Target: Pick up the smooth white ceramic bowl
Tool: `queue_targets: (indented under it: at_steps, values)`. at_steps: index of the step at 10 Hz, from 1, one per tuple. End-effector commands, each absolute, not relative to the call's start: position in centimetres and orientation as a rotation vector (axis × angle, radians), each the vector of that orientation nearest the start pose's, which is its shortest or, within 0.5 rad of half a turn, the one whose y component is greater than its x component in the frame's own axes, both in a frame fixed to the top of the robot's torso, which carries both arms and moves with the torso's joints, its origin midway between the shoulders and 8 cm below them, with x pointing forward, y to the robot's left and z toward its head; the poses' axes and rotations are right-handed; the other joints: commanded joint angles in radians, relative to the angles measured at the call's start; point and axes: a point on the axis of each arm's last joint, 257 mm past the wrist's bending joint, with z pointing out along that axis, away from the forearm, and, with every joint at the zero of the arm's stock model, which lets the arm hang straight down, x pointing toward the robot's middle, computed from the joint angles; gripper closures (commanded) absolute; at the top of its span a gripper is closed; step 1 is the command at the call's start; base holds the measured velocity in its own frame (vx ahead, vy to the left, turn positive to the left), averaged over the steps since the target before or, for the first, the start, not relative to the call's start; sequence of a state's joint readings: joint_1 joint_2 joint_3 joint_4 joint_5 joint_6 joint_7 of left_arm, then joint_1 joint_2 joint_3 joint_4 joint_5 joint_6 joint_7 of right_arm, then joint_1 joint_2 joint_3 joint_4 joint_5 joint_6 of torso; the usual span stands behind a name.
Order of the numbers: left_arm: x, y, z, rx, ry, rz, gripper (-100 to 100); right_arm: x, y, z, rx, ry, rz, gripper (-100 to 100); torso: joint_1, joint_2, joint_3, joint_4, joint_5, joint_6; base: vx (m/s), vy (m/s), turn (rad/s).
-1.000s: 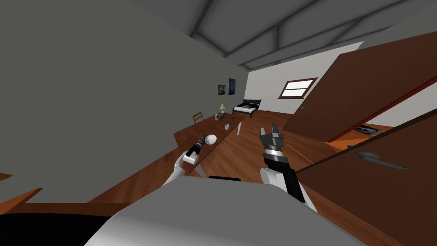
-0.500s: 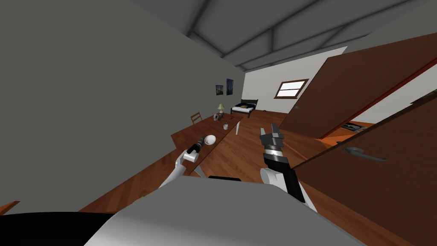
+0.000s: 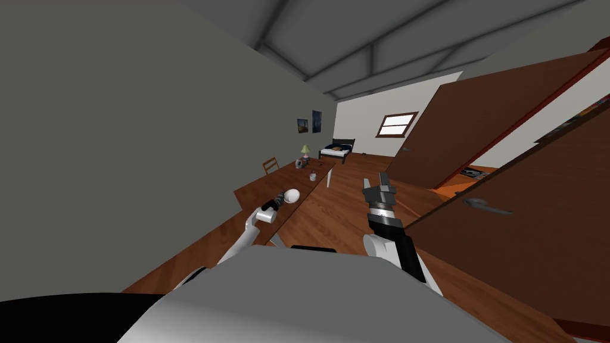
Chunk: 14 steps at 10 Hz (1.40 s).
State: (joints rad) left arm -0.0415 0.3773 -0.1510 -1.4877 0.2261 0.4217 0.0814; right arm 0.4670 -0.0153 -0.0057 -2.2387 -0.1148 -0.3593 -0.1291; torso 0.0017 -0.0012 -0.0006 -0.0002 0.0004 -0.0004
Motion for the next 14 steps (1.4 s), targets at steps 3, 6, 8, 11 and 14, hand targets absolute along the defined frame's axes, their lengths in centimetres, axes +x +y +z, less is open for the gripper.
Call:
queue_targets:
  at_steps: [3, 6, 8, 11, 14]
  values:
    - [51.1, 30.1, -38.3, -1.569, 1.723, -0.824, -100, 37.5, -29.3, -1.2, 0.897, 0.614, 1.463, 0, 0.000, 0.000, 0.000, 0.000, 0.000, 0.000, 0.014, 0.024, -0.095]
    - [50.3, 30.9, -40.3, -1.655, 1.753, -0.772, -100, 37.5, -29.3, -1.2, 0.897, 0.614, 1.463, 0, -0.001, -0.001, 0.000, 0.000, 0.000, 0.000, 0.017, 0.017, -0.094]
    - [49.2, 31.5, -42.2, -1.730, 1.780, -0.723, -100, 37.5, -29.3, -1.2, 0.897, 0.614, 1.463, 0, -0.001, -0.001, -0.001, 0.000, 0.000, 0.000, 0.032, 0.009, -0.116]
    - [47.3, 31.9, -44.9, -1.821, 1.820, -0.658, -100, 37.5, -29.3, -1.2, 0.897, 0.614, 1.463, 0, -0.002, -0.003, -0.002, -0.001, 0.000, 0.000, 0.055, -0.008, -0.099]
    - [46.4, 31.6, -45.8, -1.843, 1.833, -0.641, 0, 37.5, -29.3, -1.2, 0.897, 0.614, 1.463, 0, -0.003, -0.003, -0.002, -0.001, -0.001, -0.001, 0.046, -0.020, -0.046]
